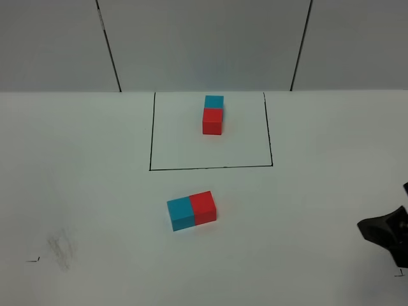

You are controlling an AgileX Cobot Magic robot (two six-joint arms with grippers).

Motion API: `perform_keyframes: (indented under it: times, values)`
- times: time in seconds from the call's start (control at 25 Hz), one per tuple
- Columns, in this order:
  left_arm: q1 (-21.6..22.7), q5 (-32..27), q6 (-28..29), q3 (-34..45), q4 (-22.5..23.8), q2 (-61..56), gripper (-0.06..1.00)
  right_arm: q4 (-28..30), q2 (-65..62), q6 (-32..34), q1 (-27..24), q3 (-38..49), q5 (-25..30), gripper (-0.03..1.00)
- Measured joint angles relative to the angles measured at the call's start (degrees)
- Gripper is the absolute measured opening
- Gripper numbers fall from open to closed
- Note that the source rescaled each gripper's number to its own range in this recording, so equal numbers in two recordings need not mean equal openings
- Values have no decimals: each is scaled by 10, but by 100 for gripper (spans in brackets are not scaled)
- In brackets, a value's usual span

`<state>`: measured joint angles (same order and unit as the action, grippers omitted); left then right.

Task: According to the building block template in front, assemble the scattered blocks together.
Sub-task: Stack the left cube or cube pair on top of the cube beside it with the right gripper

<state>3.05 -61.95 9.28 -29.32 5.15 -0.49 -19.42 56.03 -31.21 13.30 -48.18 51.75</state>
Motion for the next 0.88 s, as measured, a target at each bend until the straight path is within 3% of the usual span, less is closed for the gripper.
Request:
perform_keyframes:
  times: [0.28, 0.48, 0.88]
  values:
    - [0, 0, 0, 0, 0, 0, 100, 54, 132, 0, 121, -57, -13, 62]
    - [0, 0, 0, 0, 0, 0, 100, 56, 236, -9, 141, -171, 10, 62]
    - [0, 0, 0, 0, 0, 0, 100, 82, 406, -70, 174, -375, 131, 62]
